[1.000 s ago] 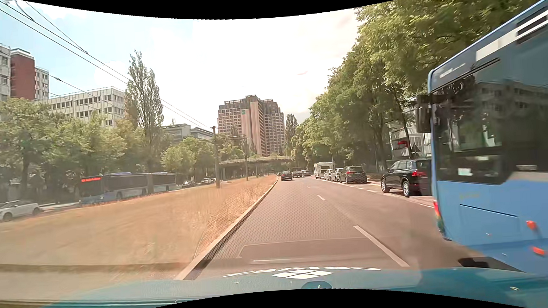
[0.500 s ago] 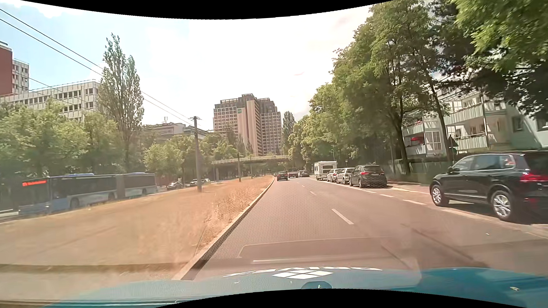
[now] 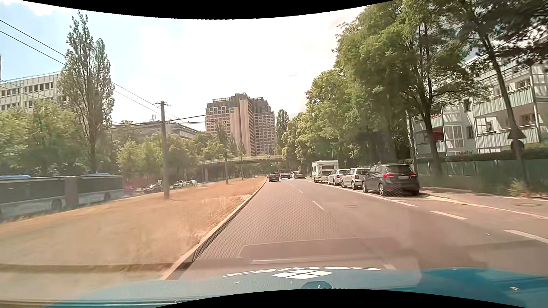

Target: Follow the waypoints while adhering to traffic rules and regulations

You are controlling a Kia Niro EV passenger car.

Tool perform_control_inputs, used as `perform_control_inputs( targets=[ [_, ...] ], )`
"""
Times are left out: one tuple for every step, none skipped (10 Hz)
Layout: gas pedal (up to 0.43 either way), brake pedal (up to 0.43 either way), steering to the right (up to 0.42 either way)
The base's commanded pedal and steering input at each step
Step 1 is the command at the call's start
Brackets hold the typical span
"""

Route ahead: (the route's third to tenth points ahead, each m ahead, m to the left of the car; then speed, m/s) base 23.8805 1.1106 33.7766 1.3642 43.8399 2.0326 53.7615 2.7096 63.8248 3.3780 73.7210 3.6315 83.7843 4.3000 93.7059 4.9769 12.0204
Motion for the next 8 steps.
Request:
perform_control_inputs(
  targets=[
    [0.177, 0.0, 0.02],
    [0.169, 0.0, 0.019],
    [0.169, 0.0, 0.019],
    [0.169, 0.0, 0.017],
    [0.169, 0.0, 0.015],
    [0.169, 0.0, 0.01],
    [0.169, 0.0, 0.007],
    [0.169, 0.0, 0.006]
  ],
)
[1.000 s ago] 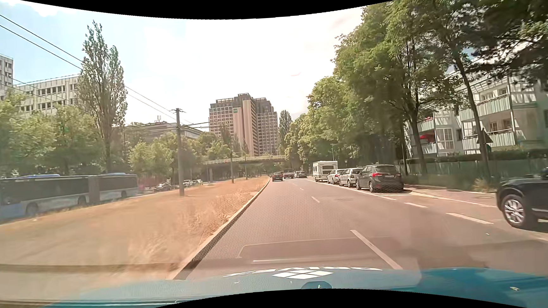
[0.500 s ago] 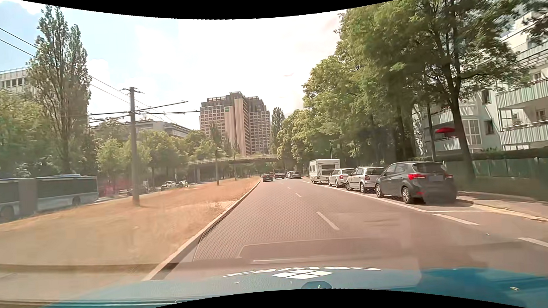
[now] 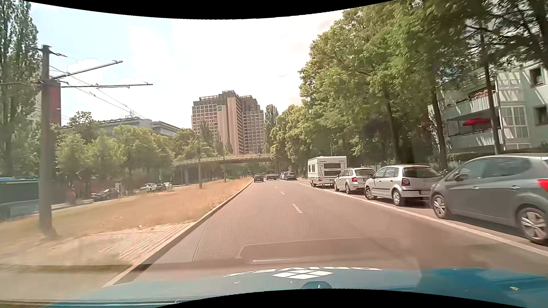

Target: Follow the waypoints while adhering to traffic rules and regulations

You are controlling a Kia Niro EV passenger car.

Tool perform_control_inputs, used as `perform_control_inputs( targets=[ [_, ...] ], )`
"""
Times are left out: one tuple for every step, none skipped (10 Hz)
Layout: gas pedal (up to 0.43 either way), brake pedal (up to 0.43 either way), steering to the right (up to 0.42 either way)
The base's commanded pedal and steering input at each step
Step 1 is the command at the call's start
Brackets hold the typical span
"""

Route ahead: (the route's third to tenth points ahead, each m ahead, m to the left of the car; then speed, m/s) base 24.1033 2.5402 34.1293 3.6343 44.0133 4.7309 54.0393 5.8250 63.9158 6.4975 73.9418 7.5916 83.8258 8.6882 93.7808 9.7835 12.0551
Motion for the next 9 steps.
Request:
perform_control_inputs(
  targets=[
    [0.169, 0.0, 0.004],
    [0.169, 0.0, 0.003],
    [0.169, 0.0, 0.002],
    [0.169, 0.0, -0.001],
    [0.169, 0.0, -0.003],
    [0.169, 0.0, -0.003],
    [0.169, 0.0, -0.004],
    [0.169, 0.0, -0.005],
    [0.169, 0.0, -0.005]
  ],
)
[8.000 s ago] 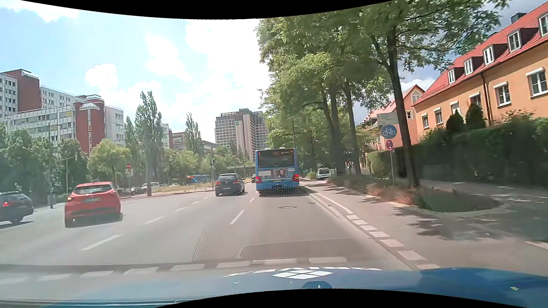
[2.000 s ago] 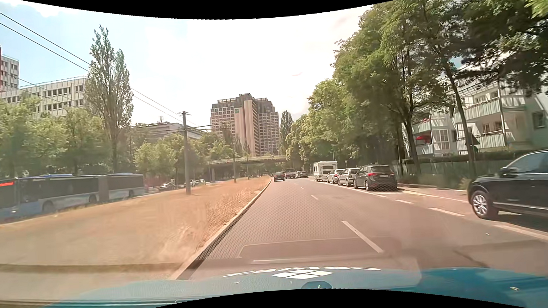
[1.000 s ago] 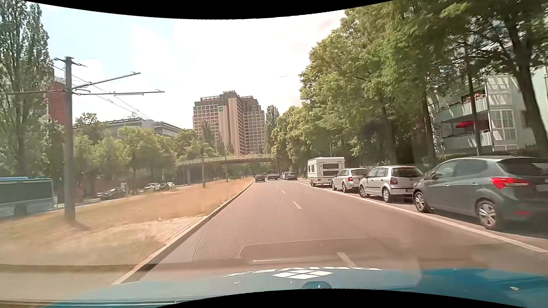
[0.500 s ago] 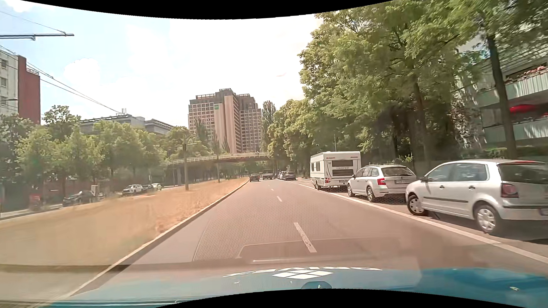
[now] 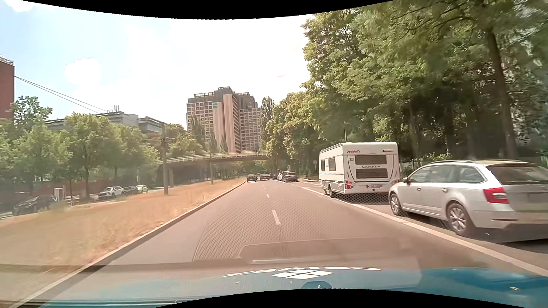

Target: Follow the waypoints while adhering to traffic rules and regulations

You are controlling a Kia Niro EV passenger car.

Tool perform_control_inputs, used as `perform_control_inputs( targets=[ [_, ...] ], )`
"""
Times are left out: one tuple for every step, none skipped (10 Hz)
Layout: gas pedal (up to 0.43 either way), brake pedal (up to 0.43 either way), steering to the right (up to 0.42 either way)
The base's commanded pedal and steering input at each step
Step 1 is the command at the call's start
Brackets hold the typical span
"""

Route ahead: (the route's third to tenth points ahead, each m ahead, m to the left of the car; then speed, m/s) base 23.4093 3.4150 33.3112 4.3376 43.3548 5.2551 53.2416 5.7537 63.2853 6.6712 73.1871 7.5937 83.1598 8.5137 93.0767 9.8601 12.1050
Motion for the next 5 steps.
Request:
perform_control_inputs(
  targets=[
    [0.169, 0.0, -0.006],
    [0.169, 0.0, -0.006],
    [0.169, 0.0, -0.007],
    [0.169, 0.0, -0.007],
    [0.169, 0.0, -0.008]
  ],
)
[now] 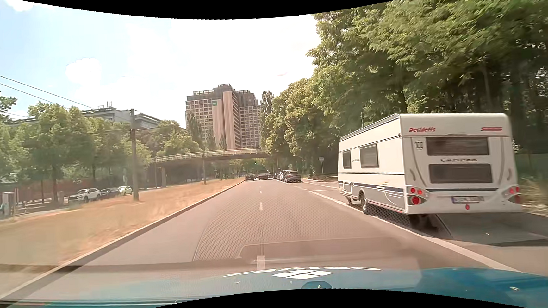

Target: Follow the waypoints while adhering to traffic rules and regulations

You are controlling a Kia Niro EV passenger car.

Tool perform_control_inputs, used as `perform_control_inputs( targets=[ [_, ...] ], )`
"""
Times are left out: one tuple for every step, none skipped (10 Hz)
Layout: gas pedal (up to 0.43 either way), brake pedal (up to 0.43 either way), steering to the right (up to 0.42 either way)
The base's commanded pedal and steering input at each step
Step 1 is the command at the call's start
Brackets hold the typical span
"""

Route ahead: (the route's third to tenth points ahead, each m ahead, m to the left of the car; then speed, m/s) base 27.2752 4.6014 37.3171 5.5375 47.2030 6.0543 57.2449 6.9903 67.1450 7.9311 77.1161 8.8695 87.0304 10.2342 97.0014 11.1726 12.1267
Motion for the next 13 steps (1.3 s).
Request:
perform_control_inputs(
  targets=[
    [0.169, 0.0, -0.01],
    [0.169, 0.0, -0.01],
    [0.157, 0.0, -0.01],
    [0.157, 0.0, -0.01],
    [0.157, 0.0, -0.012],
    [0.157, 0.0, -0.014],
    [0.157, 0.0, -0.014],
    [0.157, 0.0, -0.014],
    [0.157, 0.0, -0.014],
    [0.157, 0.0, -0.014],
    [0.157, 0.0, -0.014],
    [0.157, 0.0, -0.014],
    [0.15, 0.0, -0.018]
  ],
)
